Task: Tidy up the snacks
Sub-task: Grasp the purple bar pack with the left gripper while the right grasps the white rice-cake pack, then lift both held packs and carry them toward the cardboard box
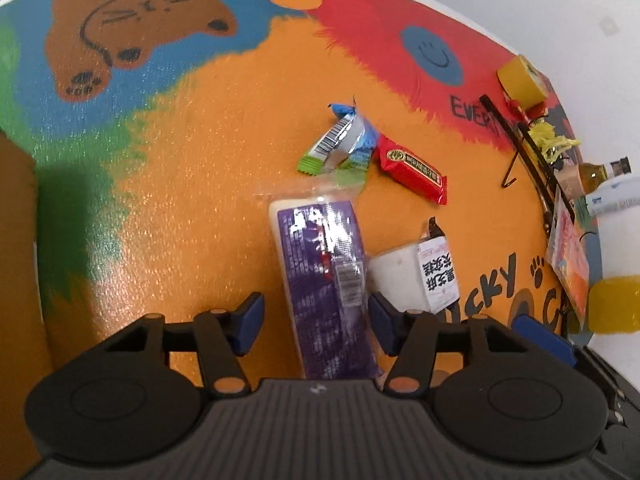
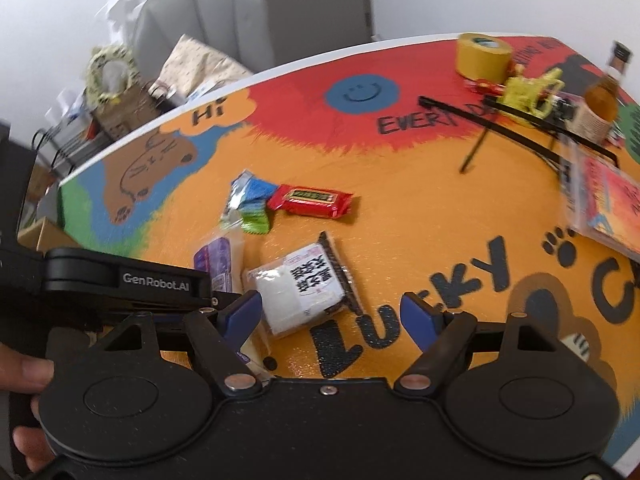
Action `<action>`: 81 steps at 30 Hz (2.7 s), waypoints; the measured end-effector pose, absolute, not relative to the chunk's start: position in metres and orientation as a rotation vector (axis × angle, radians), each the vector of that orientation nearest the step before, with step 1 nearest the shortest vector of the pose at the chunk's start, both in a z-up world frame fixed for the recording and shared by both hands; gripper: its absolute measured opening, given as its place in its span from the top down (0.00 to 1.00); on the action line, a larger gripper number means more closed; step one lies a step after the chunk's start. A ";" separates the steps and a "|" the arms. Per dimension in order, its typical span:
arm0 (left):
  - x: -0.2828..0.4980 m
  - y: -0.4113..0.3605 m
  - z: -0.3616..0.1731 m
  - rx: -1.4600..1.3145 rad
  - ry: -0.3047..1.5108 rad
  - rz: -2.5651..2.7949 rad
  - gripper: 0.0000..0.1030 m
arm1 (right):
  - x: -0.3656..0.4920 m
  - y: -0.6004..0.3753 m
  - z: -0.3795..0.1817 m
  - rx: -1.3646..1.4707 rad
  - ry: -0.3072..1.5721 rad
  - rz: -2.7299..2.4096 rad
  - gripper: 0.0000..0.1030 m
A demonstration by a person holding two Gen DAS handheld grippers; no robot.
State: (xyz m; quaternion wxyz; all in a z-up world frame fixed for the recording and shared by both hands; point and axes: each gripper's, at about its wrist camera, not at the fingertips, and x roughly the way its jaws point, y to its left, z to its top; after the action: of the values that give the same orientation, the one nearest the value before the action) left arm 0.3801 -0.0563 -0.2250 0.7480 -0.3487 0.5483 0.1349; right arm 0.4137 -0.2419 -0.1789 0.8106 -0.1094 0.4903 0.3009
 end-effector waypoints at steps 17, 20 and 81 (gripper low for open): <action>0.356 -0.033 -0.207 -0.767 1.187 0.436 0.73 | 0.416 -0.210 -0.201 -0.398 1.027 0.736 0.08; 0.352 -0.030 -0.199 -0.757 1.182 0.453 0.73 | 0.414 -0.203 -0.206 -0.425 1.023 0.755 0.08; 0.197 0.033 -0.061 -0.466 1.030 0.187 0.81 | 0.226 -0.178 -0.093 -0.103 0.890 0.452 0.51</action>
State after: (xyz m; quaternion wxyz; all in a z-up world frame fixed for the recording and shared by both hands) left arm 0.1970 0.0332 -0.0613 0.8404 -0.2203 0.4872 0.0883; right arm 0.2256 -0.1782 -0.0931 0.8767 -0.0493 0.4267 0.2167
